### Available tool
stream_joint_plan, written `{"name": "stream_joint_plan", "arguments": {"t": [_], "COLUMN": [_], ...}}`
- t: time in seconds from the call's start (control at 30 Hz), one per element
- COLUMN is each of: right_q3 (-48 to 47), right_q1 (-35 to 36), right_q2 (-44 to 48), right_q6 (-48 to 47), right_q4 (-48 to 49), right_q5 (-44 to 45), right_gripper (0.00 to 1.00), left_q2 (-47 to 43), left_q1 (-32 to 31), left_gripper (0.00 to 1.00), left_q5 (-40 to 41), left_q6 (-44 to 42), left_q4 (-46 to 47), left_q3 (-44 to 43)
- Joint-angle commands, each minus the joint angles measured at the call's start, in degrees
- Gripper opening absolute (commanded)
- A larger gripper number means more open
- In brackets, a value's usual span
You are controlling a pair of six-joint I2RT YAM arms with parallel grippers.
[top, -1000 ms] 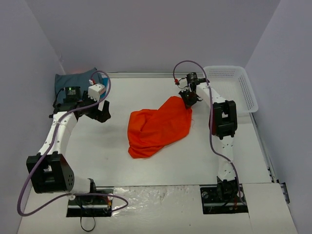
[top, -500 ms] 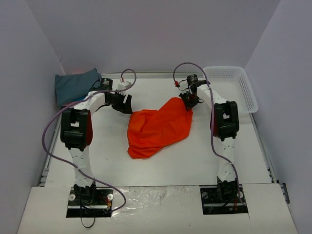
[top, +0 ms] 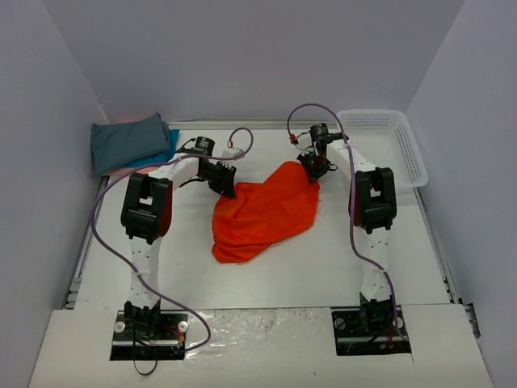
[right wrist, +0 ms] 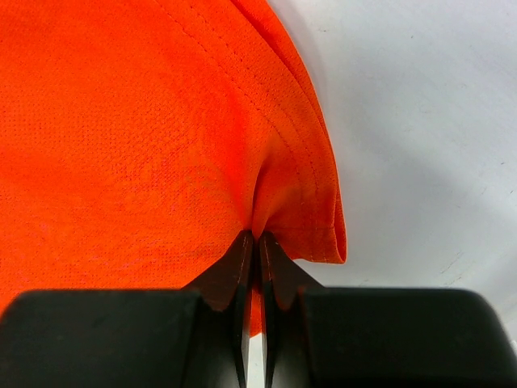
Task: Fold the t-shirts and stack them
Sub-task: Flatten out the tshirt
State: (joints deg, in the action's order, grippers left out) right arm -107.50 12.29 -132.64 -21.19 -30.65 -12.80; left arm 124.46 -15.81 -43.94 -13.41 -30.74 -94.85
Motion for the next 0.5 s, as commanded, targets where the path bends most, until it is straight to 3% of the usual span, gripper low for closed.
{"name": "stream_joint_plan", "arguments": {"t": [0.0, 0.27, 0.47], "right_q3": [2.7, -0.2, -15.8], "right_q1": [-0.7, -1.3, -3.3], "right_q2": [-1.8, 3.1, 9.5], "right_q6": [-1.1, -1.3, 0.2], "right_q4": [-5.3, -5.3, -6.3], "right_q5": [2.2, 3.7, 7.0], "right_gripper": [0.0, 0.0, 0.0], "left_q2": [1.1, -3.5, -7.7], "left_q1": [0.2, 2.4, 8.4], "left_gripper": [0.03, 0.02, 0.02], "left_q5": [-0.6, 13.2, 19.2], "left_q6": [-1.6, -2.1, 2.1], "left_q4": [-4.0, -5.6, -11.4], "left_q3": [-3.6, -9.3, -28.5]}}
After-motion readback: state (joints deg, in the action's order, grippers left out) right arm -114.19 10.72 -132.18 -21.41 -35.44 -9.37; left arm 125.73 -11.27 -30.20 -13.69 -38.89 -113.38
